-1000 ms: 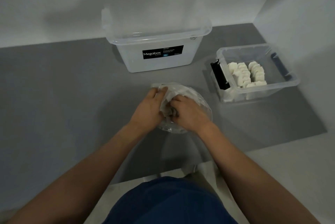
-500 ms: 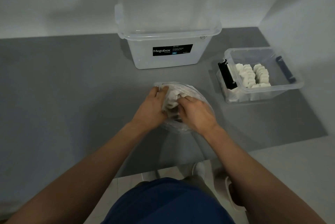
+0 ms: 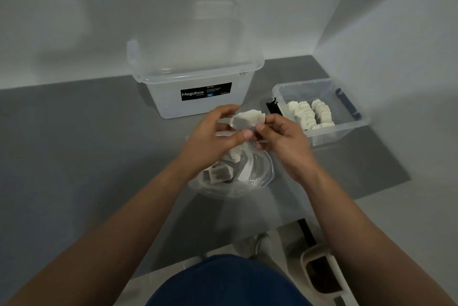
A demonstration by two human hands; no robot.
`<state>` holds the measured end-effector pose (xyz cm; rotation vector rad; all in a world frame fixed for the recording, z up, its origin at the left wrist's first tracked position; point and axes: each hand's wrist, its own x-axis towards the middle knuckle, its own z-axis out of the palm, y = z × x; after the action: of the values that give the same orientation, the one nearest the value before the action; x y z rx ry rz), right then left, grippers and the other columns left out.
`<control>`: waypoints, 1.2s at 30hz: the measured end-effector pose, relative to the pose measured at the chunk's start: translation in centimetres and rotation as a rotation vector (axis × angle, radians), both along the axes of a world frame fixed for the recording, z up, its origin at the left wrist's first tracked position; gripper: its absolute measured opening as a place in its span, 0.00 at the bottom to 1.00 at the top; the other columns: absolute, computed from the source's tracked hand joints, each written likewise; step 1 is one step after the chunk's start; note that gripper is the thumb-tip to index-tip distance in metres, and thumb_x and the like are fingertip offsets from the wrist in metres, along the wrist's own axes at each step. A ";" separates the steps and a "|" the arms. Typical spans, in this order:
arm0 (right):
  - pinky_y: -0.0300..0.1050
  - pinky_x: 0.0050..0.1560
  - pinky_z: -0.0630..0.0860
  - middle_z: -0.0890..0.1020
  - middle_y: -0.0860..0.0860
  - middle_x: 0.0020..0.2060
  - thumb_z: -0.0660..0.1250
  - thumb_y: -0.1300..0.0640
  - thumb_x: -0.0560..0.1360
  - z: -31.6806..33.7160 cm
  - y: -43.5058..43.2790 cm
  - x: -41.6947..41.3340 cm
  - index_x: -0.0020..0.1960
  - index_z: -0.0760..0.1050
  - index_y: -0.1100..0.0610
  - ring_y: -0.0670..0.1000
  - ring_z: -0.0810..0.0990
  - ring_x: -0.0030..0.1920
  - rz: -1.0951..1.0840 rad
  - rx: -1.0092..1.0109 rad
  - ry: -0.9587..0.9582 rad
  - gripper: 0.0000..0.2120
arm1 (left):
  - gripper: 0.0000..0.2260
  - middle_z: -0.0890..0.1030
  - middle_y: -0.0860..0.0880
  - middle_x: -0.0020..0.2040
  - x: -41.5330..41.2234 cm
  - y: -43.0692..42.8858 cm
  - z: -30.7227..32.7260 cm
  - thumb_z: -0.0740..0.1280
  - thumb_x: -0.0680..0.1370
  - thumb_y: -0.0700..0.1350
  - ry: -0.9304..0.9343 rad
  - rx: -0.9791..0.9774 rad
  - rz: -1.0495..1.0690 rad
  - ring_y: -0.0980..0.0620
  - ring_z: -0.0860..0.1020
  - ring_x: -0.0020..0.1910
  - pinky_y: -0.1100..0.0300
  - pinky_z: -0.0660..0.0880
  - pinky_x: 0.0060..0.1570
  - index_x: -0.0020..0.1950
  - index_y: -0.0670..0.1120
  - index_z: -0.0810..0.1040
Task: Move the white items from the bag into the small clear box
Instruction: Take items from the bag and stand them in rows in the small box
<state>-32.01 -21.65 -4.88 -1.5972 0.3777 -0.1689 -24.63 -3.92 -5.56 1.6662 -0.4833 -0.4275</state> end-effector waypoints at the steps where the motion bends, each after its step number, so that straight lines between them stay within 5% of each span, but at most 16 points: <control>1: 0.49 0.47 0.80 0.85 0.62 0.46 0.68 0.62 0.81 0.2 -0.1 -0.1 0.53 0.81 0.61 0.55 0.84 0.46 0.002 0.013 -0.011 0.05 | 0.23 0.80 0.54 0.63 0.1 -0.6 0.3 0.78 0.74 0.48 0.087 -0.064 -0.017 0.54 0.83 0.56 0.55 0.81 0.54 0.67 0.53 0.77; 5: 0.49 0.47 0.79 0.85 0.61 0.43 0.71 0.63 0.79 0.7 -0.9 -0.5 0.52 0.81 0.62 0.54 0.84 0.44 0.002 0.037 -0.011 0.03 | 0.13 0.84 0.45 0.56 0.5 -2.1 0.3 0.75 0.76 0.43 0.165 -0.135 0.011 0.45 0.85 0.51 0.54 0.83 0.49 0.60 0.47 0.82; 11: 0.45 0.46 0.81 0.84 0.59 0.54 0.73 0.64 0.77 1.4 -2.5 -1.1 0.62 0.81 0.52 0.54 0.85 0.48 -0.010 0.051 -0.046 0.16 | 0.10 0.85 0.47 0.51 0.5 -3.6 1.1 0.73 0.78 0.41 0.223 -0.094 -0.028 0.48 0.86 0.49 0.50 0.83 0.52 0.59 0.46 0.83; 18: 0.48 0.49 0.82 0.84 0.61 0.49 0.74 0.66 0.75 1.5 -4.2 -1.3 0.62 0.81 0.55 0.53 0.83 0.44 0.081 0.034 -0.055 0.17 | 0.07 0.85 0.45 0.50 0.4 -4.6 2.3 0.71 0.79 0.39 0.197 -0.066 -0.034 0.47 0.85 0.45 0.48 0.84 0.45 0.56 0.46 0.83; 24: 0.49 0.50 0.83 0.86 0.54 0.46 0.73 0.66 0.76 1.3 -4.3 -0.7 0.56 0.83 0.58 0.53 0.85 0.45 0.067 0.078 -0.047 0.11 | 0.06 0.84 0.42 0.52 0.9 -4.4 2.5 0.72 0.79 0.37 0.196 -0.074 0.030 0.46 0.86 0.46 0.54 0.84 0.44 0.55 0.42 0.82; 36: 0.48 0.47 0.84 0.87 0.54 0.43 0.75 0.62 0.76 3.5 -6.2 0.4 0.51 0.85 0.55 0.51 0.85 0.37 -0.125 -0.239 -0.079 0.05 | 0.10 0.85 0.44 0.48 2.2 -3.0 1.6 0.75 0.76 0.38 0.146 0.036 0.100 0.48 0.86 0.44 0.56 0.84 0.41 0.55 0.43 0.79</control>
<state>-31.58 -27.80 -1.39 -1.7967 0.4076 -0.3832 -22.44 -6.93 -3.99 1.6720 -0.2845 -0.4826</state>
